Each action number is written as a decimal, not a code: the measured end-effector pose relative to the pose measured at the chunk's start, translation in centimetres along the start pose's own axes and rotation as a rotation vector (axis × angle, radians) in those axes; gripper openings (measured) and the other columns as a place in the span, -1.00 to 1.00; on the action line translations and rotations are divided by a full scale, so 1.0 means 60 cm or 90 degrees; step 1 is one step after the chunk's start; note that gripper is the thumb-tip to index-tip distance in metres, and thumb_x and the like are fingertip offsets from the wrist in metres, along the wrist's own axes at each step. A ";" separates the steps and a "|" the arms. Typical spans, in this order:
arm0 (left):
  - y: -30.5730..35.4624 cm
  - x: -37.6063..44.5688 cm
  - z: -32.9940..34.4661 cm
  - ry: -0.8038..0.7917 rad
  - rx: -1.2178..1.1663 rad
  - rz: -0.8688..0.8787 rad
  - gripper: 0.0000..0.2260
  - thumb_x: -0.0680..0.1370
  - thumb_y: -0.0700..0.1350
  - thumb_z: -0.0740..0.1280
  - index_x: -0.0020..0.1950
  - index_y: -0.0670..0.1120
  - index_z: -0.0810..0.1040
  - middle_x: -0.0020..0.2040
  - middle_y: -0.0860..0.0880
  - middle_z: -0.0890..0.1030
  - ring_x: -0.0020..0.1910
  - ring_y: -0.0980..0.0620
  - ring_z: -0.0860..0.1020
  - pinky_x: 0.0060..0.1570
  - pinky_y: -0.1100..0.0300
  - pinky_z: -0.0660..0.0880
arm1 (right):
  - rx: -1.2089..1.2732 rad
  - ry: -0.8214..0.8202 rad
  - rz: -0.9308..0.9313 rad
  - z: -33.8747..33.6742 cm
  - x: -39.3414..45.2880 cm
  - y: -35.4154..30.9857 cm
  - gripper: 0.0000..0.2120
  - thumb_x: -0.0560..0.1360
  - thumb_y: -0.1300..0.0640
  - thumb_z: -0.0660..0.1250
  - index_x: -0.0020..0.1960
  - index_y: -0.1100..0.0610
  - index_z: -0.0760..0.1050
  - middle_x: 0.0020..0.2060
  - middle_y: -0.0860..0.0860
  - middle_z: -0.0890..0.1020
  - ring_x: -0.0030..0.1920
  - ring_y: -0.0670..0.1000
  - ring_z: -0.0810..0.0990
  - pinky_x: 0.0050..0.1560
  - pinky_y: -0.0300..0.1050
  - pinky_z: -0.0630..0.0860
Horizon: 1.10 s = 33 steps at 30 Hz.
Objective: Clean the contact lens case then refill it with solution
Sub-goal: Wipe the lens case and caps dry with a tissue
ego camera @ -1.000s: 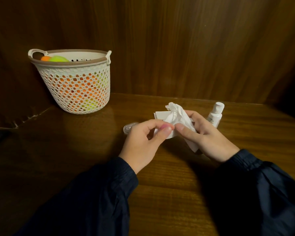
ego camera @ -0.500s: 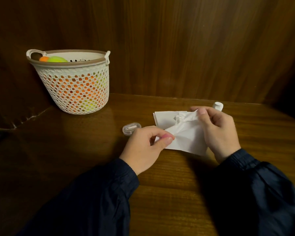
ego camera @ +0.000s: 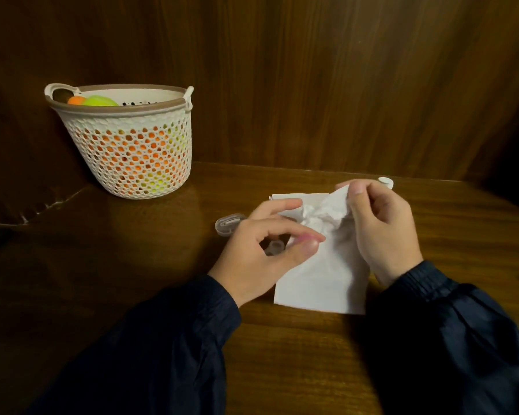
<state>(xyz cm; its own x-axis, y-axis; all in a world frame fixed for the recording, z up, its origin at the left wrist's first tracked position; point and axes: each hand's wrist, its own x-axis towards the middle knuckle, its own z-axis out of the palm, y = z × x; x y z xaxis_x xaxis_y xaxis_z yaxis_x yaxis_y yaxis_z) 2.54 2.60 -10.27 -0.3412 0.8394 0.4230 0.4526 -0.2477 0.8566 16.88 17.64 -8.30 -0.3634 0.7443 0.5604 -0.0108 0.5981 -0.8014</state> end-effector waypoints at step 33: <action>-0.005 0.005 0.002 0.130 -0.063 -0.090 -0.72 0.62 -0.31 0.41 0.27 -0.05 0.71 0.19 0.05 0.72 0.04 -0.04 0.73 -0.03 0.06 0.73 | 0.035 -0.322 -0.001 -0.003 -0.010 -0.008 -0.92 0.65 0.05 0.44 0.01 -0.09 0.70 -0.13 -0.02 0.74 -0.13 0.31 0.66 -0.10 0.29 0.63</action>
<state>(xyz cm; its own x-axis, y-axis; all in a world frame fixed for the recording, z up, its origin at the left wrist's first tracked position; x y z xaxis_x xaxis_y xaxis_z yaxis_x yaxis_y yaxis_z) 2.38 2.99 -10.44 -0.5587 0.7565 0.3399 0.3092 -0.1902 0.9318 17.26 16.96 -8.21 -0.7684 0.4981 0.4017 -0.0562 0.5728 -0.8178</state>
